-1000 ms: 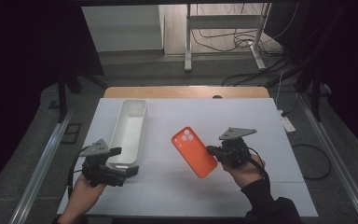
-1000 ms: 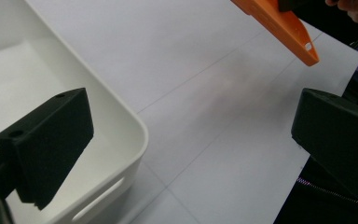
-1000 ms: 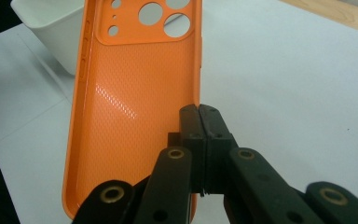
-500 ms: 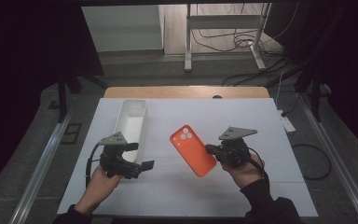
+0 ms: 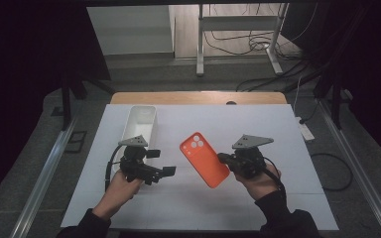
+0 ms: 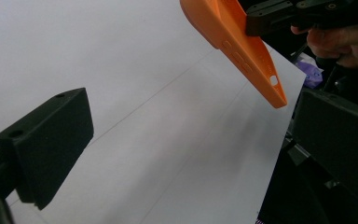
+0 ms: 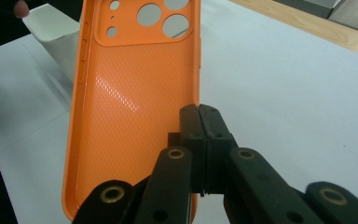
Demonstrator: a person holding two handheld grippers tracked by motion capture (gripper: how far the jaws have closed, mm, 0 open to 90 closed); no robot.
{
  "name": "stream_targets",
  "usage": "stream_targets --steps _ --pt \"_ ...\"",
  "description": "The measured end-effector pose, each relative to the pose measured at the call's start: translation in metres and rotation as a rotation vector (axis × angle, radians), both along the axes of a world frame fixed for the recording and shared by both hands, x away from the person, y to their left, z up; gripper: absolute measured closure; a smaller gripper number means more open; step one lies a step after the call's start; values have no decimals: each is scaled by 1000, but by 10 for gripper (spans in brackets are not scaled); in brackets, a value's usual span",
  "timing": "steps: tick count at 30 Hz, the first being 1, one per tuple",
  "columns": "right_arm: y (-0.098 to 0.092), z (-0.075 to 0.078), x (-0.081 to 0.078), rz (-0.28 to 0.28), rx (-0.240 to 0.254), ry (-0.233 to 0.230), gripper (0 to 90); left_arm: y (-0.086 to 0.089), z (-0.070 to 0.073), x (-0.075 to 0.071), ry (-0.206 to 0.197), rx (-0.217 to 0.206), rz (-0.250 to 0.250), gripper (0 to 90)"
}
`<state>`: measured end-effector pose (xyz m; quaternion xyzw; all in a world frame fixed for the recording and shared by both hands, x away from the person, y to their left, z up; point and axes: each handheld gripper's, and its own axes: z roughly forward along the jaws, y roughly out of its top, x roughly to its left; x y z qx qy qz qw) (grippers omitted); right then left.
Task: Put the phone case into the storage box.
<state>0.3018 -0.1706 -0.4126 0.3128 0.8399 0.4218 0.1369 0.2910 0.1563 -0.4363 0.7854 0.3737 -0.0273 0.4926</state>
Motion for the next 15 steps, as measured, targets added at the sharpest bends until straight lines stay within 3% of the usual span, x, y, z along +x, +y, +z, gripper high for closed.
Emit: stream_targets --steps 15 --pt "2 1 -1 -2 5 -17 889 -13 -5 16 60 -59 -30 0"
